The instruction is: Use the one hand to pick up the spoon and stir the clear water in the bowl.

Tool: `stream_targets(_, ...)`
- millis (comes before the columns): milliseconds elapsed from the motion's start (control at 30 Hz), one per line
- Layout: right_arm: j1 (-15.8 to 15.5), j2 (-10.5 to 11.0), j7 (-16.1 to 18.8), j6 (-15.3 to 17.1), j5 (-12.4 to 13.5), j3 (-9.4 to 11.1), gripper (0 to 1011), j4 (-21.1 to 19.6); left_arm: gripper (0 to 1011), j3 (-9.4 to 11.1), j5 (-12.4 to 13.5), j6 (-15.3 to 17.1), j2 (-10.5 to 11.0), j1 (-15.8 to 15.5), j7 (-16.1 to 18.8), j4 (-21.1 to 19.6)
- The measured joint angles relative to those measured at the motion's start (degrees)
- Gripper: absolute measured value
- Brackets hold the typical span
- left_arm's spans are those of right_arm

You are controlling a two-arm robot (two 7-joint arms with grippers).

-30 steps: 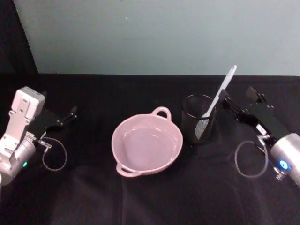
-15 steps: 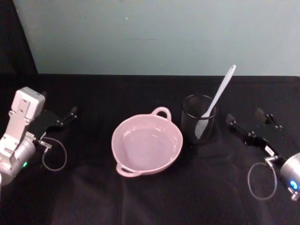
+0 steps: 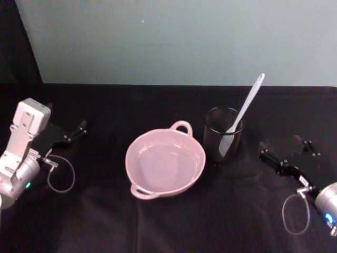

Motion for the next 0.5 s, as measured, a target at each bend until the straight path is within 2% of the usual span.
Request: stream_targets(500, 0.2, 0.2, 0.0, 0.0, 0.1, -0.1, 1003, 0.0, 1011, 0.0, 0.0, 0.0, 0.0, 0.0, 0.0, 0.0)
